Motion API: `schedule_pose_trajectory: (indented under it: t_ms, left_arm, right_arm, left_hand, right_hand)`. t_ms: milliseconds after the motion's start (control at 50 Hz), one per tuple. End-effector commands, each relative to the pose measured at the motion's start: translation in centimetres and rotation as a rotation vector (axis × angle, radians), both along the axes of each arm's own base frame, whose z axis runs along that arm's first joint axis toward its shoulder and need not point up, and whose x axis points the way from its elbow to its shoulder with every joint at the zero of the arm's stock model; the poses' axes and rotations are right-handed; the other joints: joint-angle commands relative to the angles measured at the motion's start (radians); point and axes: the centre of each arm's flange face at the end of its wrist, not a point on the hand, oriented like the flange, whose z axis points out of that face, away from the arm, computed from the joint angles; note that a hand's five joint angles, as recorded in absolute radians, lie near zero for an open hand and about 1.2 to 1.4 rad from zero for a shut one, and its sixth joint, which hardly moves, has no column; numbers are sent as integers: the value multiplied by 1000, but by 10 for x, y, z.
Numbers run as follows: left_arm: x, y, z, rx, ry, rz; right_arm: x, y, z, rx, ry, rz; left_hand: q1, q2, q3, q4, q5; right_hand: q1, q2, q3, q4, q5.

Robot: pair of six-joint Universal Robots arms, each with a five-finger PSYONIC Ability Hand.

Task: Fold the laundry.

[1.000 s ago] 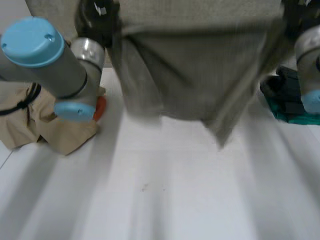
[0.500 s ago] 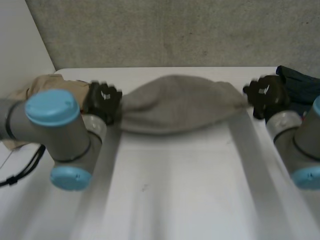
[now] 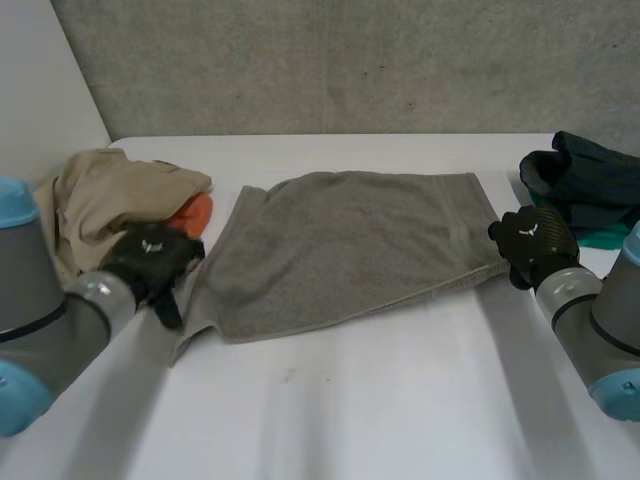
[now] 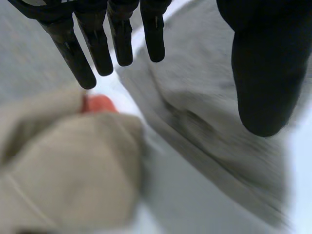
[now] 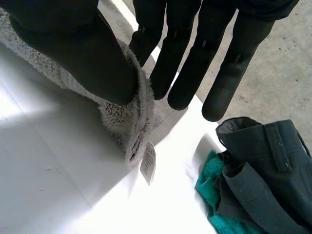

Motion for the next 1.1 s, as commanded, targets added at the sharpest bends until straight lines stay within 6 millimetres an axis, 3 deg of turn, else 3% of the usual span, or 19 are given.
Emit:
schedule_pose_trajectory:
  t_ms: [20, 120, 320, 600, 660, 680, 700, 740, 800, 860, 940, 1020, 1100]
  left_arm:
    - [17, 25, -20, 132, 24, 33]
    - [18, 27, -25, 128, 30, 39]
    - [14, 10, -26, 22, 86, 50]
    - [-13, 7, -54, 70, 90, -12]
    - [-14, 3, -54, 58, 84, 2]
    - [-13, -1, -53, 32, 81, 25]
    - [-12, -4, -51, 13, 80, 39]
    - [-10, -11, -45, -42, 80, 78]
    - [-5, -18, -32, -137, 70, 147]
    - [-2, -15, 6, -250, 105, 158]
    - [-4, 1, 39, -324, 122, 91]
    - [-6, 24, 73, -389, 110, -3]
    - [-3, 40, 90, -411, 78, -63]
  right_arm:
    - [2, 2, -1, 5, -1, 5]
    - [2, 3, -2, 11, -3, 6]
    - [1, 8, -7, 27, 6, 9]
    - [0, 10, -10, 38, 11, 9]
    - [0, 10, -8, 35, 10, 8]
    - [0, 10, -8, 35, 10, 6]
    - [-1, 9, -8, 31, 11, 5]
    - [-1, 8, -1, 12, 11, 0]
    - [-4, 8, 18, -22, 36, 0]
    - [-12, 8, 35, -39, 82, -13]
    - [-25, 16, 70, -56, 172, -33]
    - [-31, 36, 124, -112, 229, -37]
    - [-36, 50, 160, -155, 233, -48]
  left_hand:
    - [73, 83, 83, 79, 77]
    - [70, 80, 80, 76, 74]
    - [73, 83, 83, 79, 77]
    - [123, 132, 132, 128, 127]
    - [351, 361, 360, 356, 355]
    - [660, 670, 670, 665, 664]
    - [826, 836, 835, 831, 830]
    - [1030, 1039, 1039, 1035, 1033]
    - [1030, 1039, 1039, 1035, 1034]
    - [1030, 1039, 1039, 1035, 1034]
    - [1030, 1039, 1039, 1035, 1034]
    - [1030, 1039, 1039, 1035, 1034]
    - [1030, 1039, 1039, 1035, 1034]
  right_hand:
    - [260, 217, 206, 198, 202]
    - [260, 217, 206, 198, 202]
    - [260, 217, 206, 198, 202]
    - [260, 217, 206, 198, 202]
    - [260, 217, 206, 198, 202]
    - [260, 217, 206, 198, 202]
    - [260, 217, 206, 198, 202]
    - [260, 217, 206, 198, 202]
    - [260, 217, 206, 198, 202]
    - [260, 217, 206, 198, 202]
    - [260, 217, 206, 198, 202]
    - [260, 217, 206, 198, 202]
    - [260, 217, 206, 198, 202]
